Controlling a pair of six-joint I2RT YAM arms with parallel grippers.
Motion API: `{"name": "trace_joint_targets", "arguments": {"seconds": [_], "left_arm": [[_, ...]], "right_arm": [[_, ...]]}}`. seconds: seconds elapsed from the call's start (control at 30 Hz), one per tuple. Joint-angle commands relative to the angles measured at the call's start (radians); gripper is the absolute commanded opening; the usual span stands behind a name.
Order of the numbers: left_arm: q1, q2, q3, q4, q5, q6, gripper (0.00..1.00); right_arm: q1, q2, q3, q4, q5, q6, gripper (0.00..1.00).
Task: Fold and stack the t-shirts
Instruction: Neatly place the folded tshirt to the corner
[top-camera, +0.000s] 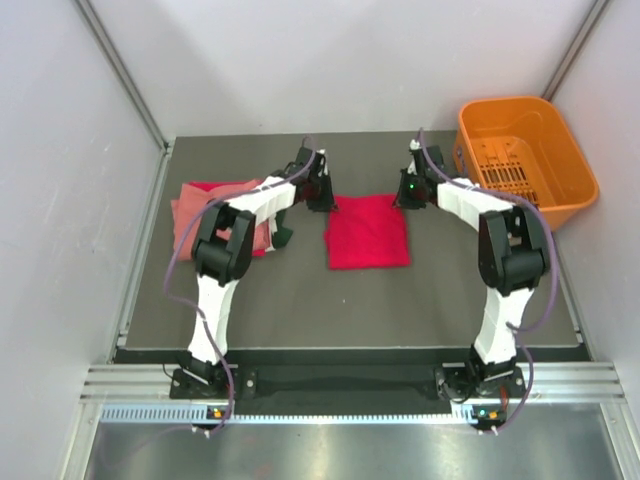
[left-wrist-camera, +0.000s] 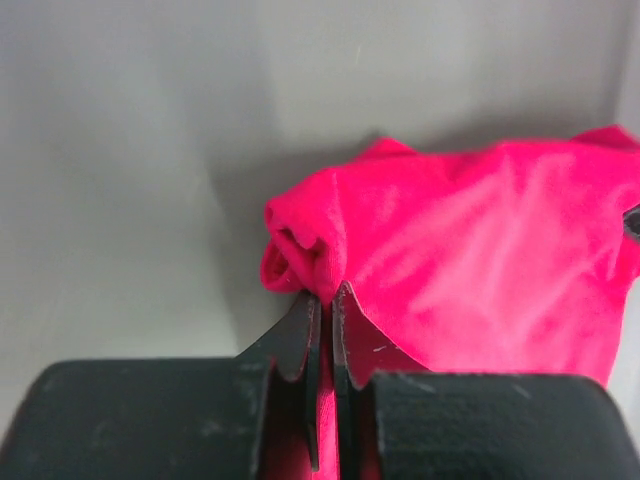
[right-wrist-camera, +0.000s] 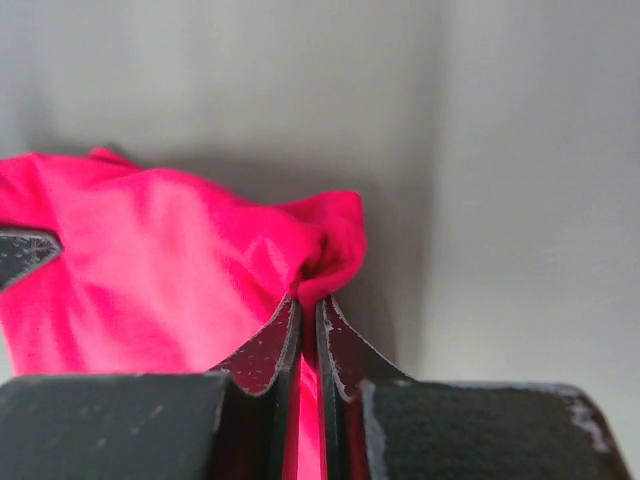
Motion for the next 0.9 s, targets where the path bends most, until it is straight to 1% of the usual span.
{"name": "trace_joint_targets", "arguments": {"seconds": [0.0, 0.13, 0.17, 0.2, 0.27, 0.3, 0.37, 0.4, 0.43, 0.5, 0.57, 0.6, 0.63, 0.67, 0.7, 0.77, 0.83, 0.87], "left_arm": [[-0.001, -0.226, -0.113, 0.035, -0.074, 0.043, 0.00], [-0.004, -0.415, -0.205, 0.021, -0.094, 0.022, 0.00], [-0.004, -0.450, -0.220, -0.008, -0.108, 0.023, 0.00], [-0.004, -0.522, -0.245, -0.023, -0.118, 0.028, 0.00], [-0.002, -0.596, -0.280, -0.064, -0.168, 0.052, 0.00], [0.002, -0.669, -0.289, -0.080, -0.181, 0.062, 0.00], [0.004, -0.741, -0.314, -0.107, -0.224, 0.074, 0.00], [0.013, -0.810, -0.316, -0.150, -0.229, 0.074, 0.00], [0.018, -0.843, -0.317, -0.170, -0.228, 0.076, 0.00], [0.028, -0.928, -0.306, -0.244, -0.290, 0.082, 0.00], [0.030, -0.981, -0.288, -0.299, -0.342, 0.088, 0.00], [0.035, -1.023, -0.277, -0.328, -0.405, 0.091, 0.00], [0.038, -1.042, -0.270, -0.385, -0.443, 0.094, 0.00], [0.041, -1.061, -0.253, -0.408, -0.474, 0.095, 0.00], [0.050, -1.090, -0.248, -0.428, -0.531, 0.102, 0.00], [0.061, -1.114, -0.230, -0.479, -0.583, 0.114, 0.00], [0.088, -1.124, -0.211, -0.512, -0.675, 0.141, 0.00], [0.132, -1.121, -0.184, -0.553, -0.691, 0.151, 0.00]], "right_arm": [[0.080, -0.174, -0.009, 0.014, 0.031, -0.028, 0.00], [0.191, -0.259, 0.003, -0.031, 0.109, -0.035, 0.00], [0.209, -0.297, 0.005, -0.049, 0.125, -0.033, 0.00], [0.226, -0.315, 0.010, -0.060, 0.131, -0.035, 0.00], [0.277, -0.375, 0.020, -0.091, 0.191, -0.035, 0.00], [0.292, -0.395, 0.019, -0.095, 0.204, -0.035, 0.00], [0.341, -0.452, 0.022, -0.108, 0.240, -0.035, 0.00], [0.359, -0.466, 0.028, -0.112, 0.251, -0.032, 0.00], [0.388, -0.480, 0.042, -0.118, 0.258, -0.032, 0.00], [0.419, -0.510, 0.066, -0.143, 0.274, -0.038, 0.00], [0.458, -0.535, 0.092, -0.158, 0.284, -0.048, 0.00], [0.470, -0.543, 0.095, -0.158, 0.289, -0.051, 0.00], [0.488, -0.549, 0.108, -0.158, 0.292, -0.053, 0.00], [0.498, -0.556, 0.112, -0.158, 0.292, -0.056, 0.00], [0.507, -0.556, 0.121, -0.160, 0.292, -0.058, 0.00], [0.541, -0.540, 0.163, -0.181, 0.310, -0.058, 0.00], [0.588, -0.518, 0.209, -0.197, 0.339, -0.061, 0.00], [0.602, -0.494, 0.224, -0.201, 0.355, -0.061, 0.00]]}}
